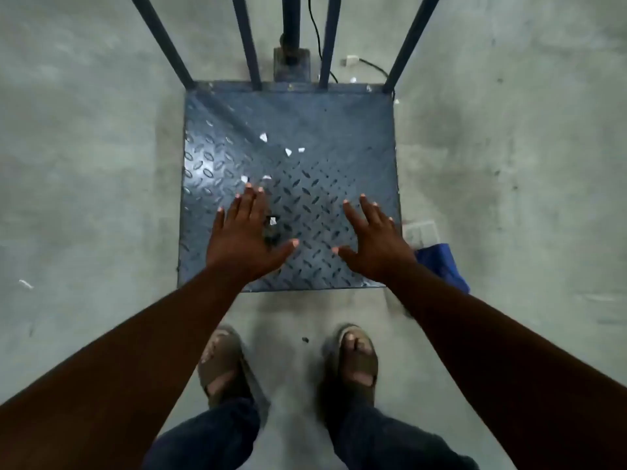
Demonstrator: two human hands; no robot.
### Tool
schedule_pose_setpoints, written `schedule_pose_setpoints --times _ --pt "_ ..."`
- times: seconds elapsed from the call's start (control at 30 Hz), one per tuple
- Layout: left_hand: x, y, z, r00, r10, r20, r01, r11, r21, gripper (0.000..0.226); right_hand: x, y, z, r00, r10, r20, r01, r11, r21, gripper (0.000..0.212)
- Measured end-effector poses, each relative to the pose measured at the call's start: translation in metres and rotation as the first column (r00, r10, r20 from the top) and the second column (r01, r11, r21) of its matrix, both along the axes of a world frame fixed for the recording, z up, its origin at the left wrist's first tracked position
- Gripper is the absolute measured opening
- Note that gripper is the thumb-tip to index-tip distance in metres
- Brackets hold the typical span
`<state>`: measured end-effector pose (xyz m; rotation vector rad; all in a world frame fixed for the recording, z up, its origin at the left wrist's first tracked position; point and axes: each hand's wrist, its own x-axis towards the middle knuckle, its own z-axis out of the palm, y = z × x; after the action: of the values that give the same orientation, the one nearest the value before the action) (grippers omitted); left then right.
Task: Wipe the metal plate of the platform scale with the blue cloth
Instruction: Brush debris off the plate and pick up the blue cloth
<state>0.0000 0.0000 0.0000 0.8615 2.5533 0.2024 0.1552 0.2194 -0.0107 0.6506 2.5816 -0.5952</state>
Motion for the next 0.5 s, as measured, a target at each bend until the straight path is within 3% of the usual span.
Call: schedule_pose_setpoints --times 0.13,0.3,0.43,0.5 --pt "-0.013 -0.009 -0.052 0.999 0.034 0.032 -0.031 0.994 -0.108 0.139 -0.003 0.005 -0.07 0.994 0.078 0.074 -0.082 0.996 0.042 0.098" --pt "-0.017 -0.016 -0.089 0.992 0.111 0.057 -0.103 0.988 -0.119 0.168 0.008 0.001 -0.111 0.99 0.117 -0.078 -0.099 0.974 0.204 0.094" --pt "-0.009 -0.024 -0.097 0.991 0.132 0.0 -0.132 0.991 -0.037 0.164 0.011 0.002 -0.113 0.986 0.109 -0.126 -0.084 0.978 0.193 0.094" --pt "-0.007 -0.024 -0.095 0.993 0.115 -0.008 -0.115 0.993 -0.029 0.161 0.014 0.011 -0.105 0.985 0.064 -0.16 -0.046 0.993 0.112 0.091"
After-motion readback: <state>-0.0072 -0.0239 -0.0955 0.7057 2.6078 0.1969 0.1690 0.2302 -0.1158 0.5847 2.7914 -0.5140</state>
